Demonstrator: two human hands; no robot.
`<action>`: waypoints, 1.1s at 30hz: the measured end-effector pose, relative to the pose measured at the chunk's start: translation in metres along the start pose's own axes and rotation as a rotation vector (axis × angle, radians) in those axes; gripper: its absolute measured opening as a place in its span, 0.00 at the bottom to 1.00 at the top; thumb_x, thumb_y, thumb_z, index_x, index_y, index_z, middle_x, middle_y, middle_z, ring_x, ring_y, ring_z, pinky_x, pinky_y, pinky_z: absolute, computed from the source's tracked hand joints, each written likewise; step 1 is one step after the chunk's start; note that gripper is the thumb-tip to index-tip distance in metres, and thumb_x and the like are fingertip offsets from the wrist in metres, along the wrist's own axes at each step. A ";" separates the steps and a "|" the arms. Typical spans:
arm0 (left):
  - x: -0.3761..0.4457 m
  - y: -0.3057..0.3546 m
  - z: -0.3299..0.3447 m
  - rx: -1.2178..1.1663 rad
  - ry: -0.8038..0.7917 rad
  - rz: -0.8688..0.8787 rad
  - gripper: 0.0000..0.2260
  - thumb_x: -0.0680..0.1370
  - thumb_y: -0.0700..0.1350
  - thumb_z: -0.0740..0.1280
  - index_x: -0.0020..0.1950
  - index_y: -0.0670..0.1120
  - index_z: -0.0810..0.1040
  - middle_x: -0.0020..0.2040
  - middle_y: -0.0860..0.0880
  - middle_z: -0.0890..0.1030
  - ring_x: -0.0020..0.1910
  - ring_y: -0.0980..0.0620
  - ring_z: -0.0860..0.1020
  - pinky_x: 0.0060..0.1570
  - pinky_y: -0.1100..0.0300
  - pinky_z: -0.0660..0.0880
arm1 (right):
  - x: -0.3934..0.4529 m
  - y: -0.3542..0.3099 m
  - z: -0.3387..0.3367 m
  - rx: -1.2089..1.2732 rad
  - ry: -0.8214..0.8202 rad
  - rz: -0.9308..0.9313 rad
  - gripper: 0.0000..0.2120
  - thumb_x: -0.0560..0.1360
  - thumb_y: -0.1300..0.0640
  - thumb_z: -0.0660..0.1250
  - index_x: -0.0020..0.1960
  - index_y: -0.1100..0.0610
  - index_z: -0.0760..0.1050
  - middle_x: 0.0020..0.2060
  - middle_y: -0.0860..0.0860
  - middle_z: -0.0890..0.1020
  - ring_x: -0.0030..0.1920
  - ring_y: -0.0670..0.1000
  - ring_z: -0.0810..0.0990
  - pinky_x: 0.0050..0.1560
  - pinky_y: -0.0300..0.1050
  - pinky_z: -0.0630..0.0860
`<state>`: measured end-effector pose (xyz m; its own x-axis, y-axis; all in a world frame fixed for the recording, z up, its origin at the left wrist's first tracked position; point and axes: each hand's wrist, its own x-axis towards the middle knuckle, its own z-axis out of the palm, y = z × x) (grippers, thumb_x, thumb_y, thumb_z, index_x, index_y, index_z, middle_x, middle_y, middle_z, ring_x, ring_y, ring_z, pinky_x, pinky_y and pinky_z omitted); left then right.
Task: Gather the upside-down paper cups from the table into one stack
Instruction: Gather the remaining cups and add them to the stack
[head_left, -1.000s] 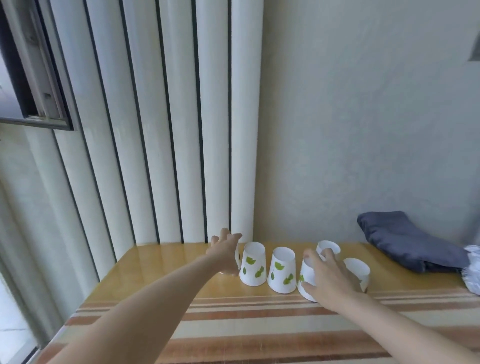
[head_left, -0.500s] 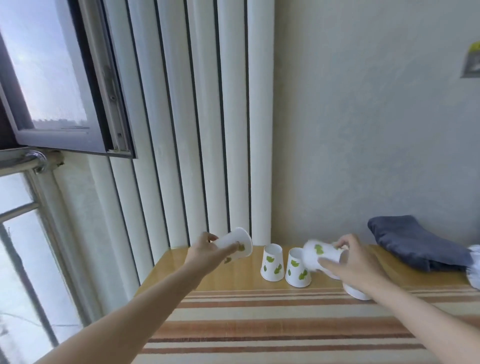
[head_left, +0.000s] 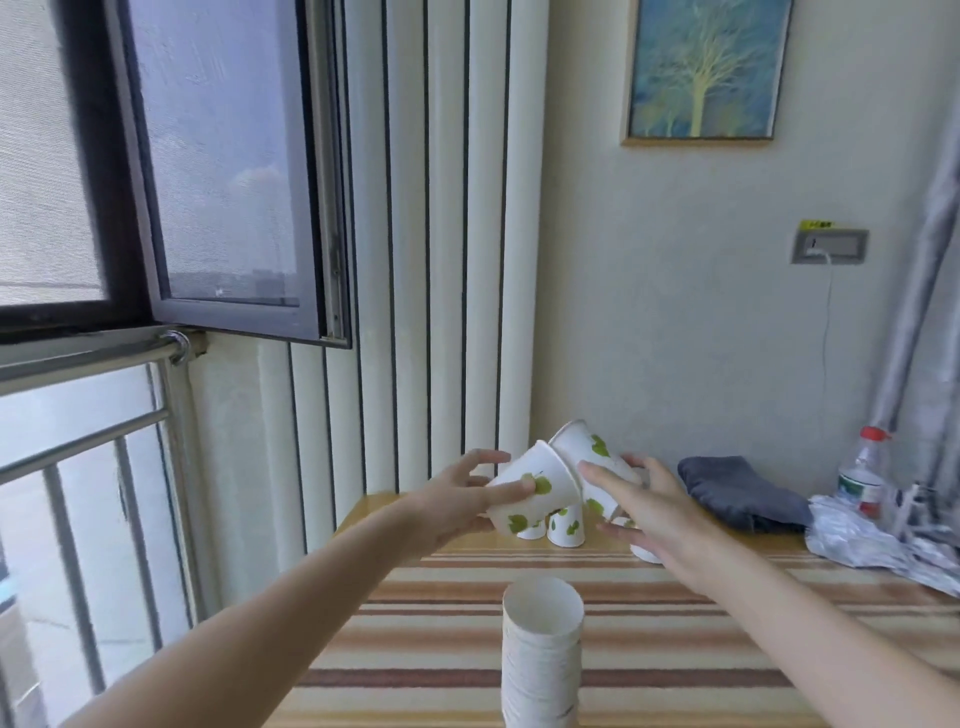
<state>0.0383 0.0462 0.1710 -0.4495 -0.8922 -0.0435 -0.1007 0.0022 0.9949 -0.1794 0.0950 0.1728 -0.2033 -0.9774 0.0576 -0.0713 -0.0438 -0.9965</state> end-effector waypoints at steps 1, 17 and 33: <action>-0.008 0.006 0.001 0.083 -0.041 0.024 0.28 0.72 0.47 0.77 0.70 0.51 0.71 0.60 0.44 0.81 0.55 0.46 0.84 0.61 0.50 0.79 | -0.009 -0.005 0.000 -0.013 -0.023 -0.027 0.19 0.70 0.50 0.75 0.58 0.52 0.74 0.48 0.49 0.82 0.42 0.47 0.81 0.53 0.51 0.82; -0.048 0.017 0.016 0.176 0.050 0.197 0.33 0.70 0.35 0.77 0.69 0.51 0.67 0.61 0.40 0.76 0.54 0.44 0.79 0.58 0.53 0.78 | -0.037 -0.022 -0.020 -0.134 0.093 -0.256 0.35 0.68 0.43 0.73 0.69 0.27 0.60 0.66 0.43 0.73 0.63 0.49 0.75 0.63 0.55 0.75; -0.039 0.011 0.042 0.338 -0.055 0.202 0.29 0.77 0.57 0.69 0.75 0.54 0.64 0.65 0.55 0.74 0.62 0.57 0.74 0.57 0.63 0.69 | -0.045 0.027 0.009 0.118 -0.092 -0.168 0.23 0.72 0.52 0.73 0.66 0.46 0.73 0.54 0.46 0.85 0.55 0.47 0.82 0.48 0.40 0.74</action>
<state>0.0172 0.0998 0.1800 -0.5356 -0.8334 0.1360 -0.2880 0.3317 0.8983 -0.1634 0.1364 0.1430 -0.1077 -0.9689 0.2228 0.0191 -0.2261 -0.9739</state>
